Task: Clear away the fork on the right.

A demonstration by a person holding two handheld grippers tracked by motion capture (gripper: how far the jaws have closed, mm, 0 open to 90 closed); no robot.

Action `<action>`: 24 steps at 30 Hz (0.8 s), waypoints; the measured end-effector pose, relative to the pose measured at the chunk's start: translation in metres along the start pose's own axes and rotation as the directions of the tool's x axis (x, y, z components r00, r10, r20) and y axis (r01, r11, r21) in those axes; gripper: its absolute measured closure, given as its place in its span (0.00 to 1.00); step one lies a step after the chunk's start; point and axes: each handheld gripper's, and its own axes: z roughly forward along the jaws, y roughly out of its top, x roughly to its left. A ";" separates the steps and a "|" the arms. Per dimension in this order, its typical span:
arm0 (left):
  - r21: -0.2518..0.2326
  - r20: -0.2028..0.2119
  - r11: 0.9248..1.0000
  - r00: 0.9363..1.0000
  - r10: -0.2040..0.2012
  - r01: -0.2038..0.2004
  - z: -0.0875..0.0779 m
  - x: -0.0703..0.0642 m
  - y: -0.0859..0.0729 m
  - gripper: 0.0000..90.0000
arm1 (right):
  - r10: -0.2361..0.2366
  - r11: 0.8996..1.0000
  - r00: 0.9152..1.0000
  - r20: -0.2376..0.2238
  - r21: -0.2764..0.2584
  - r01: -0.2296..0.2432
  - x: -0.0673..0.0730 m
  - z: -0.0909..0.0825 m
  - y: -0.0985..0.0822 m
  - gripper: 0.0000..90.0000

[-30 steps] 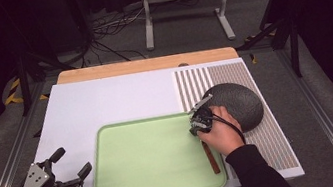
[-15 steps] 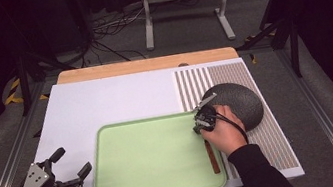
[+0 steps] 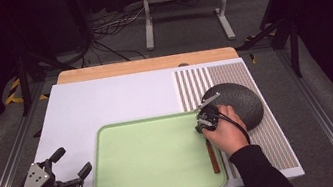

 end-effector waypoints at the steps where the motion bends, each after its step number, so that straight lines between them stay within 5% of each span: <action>1: 0.000 0.000 1.000 1.000 0.001 -0.001 0.000 0.000 0.000 0.00 | 0.000 1.000 1.000 0.000 0.000 0.000 0.000 0.000 0.000 1.00; 6: 0.001 0.001 1.000 1.000 -0.002 0.002 0.000 0.000 0.000 0.00 | -0.017 0.999 1.000 -0.006 -0.031 0.017 0.004 -0.009 0.004 0.99; 10: 0.002 0.002 1.000 1.000 0.000 0.000 0.000 0.000 0.000 0.00 | -0.052 0.995 0.999 0.000 -0.084 0.051 0.006 -0.019 0.009 0.83; 13: 0.000 0.001 1.000 1.000 0.000 0.000 0.000 0.000 0.000 0.00 | -0.115 0.980 0.993 0.010 -0.162 0.115 0.004 -0.025 0.011 0.49; 14: 0.000 0.001 1.000 1.000 0.000 0.000 0.000 0.000 0.000 0.00 | -0.115 0.980 0.993 0.010 -0.162 0.115 0.004 -0.025 0.011 0.49; 16: 0.000 0.001 1.000 1.000 -0.004 0.004 0.000 0.000 0.000 0.00 | -0.144 0.967 0.990 0.001 -0.214 0.141 0.004 -0.030 0.012 0.32; 24: 0.000 0.002 1.000 1.000 -0.001 0.001 0.000 0.000 0.000 0.00 | -0.197 0.934 0.980 -0.027 -0.309 0.180 0.001 -0.048 0.010 0.22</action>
